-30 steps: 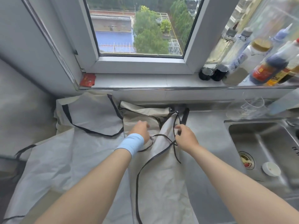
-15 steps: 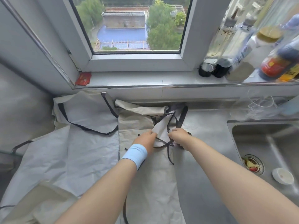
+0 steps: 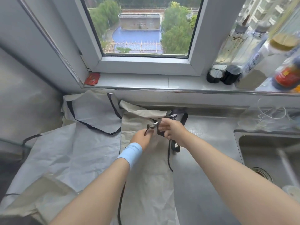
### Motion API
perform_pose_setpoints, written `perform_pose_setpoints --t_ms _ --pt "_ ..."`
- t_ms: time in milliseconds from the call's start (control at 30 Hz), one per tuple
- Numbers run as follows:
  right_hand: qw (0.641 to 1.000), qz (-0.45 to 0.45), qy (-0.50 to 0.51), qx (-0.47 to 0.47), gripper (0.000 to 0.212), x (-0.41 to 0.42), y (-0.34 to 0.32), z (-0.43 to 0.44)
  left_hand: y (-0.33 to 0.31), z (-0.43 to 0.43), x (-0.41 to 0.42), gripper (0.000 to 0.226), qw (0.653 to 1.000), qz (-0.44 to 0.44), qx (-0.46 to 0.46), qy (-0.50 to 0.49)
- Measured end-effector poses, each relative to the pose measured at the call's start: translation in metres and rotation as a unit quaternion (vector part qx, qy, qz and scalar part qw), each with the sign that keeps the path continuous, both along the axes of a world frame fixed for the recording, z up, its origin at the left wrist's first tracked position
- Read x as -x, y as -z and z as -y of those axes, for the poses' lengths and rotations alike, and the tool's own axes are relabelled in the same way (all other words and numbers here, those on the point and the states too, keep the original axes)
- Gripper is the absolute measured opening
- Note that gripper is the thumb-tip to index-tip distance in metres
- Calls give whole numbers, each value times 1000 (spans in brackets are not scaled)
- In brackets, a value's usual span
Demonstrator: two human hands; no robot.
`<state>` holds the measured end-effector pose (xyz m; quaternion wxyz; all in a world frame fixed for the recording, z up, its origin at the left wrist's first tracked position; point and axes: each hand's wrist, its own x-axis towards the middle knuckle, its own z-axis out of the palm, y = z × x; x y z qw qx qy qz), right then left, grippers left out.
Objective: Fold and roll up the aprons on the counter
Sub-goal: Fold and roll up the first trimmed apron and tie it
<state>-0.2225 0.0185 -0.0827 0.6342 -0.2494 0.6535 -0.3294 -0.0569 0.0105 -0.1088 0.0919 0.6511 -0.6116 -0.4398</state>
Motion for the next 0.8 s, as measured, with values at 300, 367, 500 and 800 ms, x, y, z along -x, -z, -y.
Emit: perform_pose_setpoints --t_ms 300,367,500,800 --pt "947 -247 -137 154 35 -26 12 6 13 23 -55 36 990 124 -25 -65" --pt "911 -302 -222 170 49 -33 20 4 15 21 -58 51 988 118 57 -84" --pt "848 -378 -325 178 75 -46 38 5 25 14 -54 67 987 148 26 58" --pt "722 -532 -382 223 25 -56 70 -46 39 5 -71 79 944 262 114 165"
